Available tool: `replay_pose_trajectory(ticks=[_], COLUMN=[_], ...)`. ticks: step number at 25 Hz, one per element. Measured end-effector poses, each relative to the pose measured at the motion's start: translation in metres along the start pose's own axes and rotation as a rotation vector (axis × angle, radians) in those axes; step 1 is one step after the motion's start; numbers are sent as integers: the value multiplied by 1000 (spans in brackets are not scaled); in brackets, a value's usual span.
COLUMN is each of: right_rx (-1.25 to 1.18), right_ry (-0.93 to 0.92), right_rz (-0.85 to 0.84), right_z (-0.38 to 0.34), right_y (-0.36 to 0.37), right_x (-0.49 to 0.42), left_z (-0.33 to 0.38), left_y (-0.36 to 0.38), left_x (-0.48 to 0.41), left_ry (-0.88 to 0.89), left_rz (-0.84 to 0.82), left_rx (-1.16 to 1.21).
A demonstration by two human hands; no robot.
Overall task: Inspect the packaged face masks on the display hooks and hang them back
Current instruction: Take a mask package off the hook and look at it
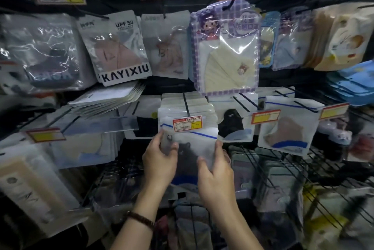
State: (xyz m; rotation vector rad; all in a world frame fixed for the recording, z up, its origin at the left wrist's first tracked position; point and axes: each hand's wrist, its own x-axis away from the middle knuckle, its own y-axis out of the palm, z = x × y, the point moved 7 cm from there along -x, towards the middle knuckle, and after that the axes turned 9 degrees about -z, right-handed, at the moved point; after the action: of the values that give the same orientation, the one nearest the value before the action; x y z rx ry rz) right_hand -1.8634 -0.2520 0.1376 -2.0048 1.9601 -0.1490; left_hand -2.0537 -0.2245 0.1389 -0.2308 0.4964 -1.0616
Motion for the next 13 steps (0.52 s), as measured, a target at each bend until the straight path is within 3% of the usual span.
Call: replay_pose_trajectory(ticks=[9, 13], right_rx=[2, -117], right_ry=[-40, -80], right_rz=[137, 278], right_z=[-4, 4], right_y=[-10, -15], right_x=[-1, -2], left_z=[-4, -16], left_y=[-25, -24], left_x=[6, 0], left_ry=[-7, -39], left_rz=[112, 51], left_rx=[32, 379])
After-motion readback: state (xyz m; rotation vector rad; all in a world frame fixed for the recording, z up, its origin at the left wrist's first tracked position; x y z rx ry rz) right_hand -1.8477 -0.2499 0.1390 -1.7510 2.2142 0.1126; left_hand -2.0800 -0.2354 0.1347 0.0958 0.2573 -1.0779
